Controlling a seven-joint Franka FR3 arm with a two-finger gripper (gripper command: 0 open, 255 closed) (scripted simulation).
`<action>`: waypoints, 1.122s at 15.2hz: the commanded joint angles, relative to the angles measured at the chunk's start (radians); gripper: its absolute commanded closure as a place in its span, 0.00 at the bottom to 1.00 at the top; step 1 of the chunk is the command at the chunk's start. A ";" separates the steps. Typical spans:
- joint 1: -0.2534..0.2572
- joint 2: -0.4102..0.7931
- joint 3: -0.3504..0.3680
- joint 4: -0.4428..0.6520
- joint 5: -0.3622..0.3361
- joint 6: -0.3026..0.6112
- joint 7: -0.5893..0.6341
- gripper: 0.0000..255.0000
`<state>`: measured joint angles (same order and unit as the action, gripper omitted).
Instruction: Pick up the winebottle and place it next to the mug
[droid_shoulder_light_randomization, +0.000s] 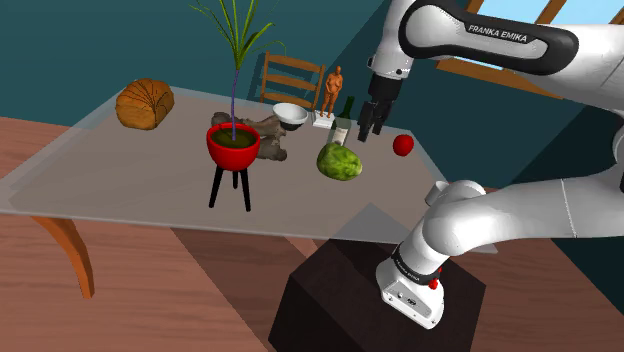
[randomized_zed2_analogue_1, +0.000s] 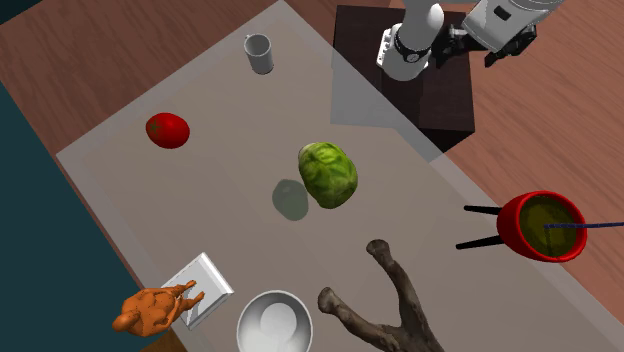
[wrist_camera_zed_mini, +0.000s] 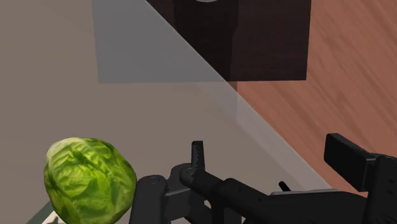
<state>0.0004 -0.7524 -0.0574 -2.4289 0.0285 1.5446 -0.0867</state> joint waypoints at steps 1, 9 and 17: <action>0.000 0.000 0.000 0.000 0.000 0.000 0.000 0.00; -0.040 0.163 -0.138 0.060 -0.105 0.164 -0.184 0.00; -0.056 0.378 -0.268 0.197 -0.131 0.310 -0.368 0.00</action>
<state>-0.0515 -0.4026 -0.3051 -2.2550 -0.1000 1.8388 -0.4234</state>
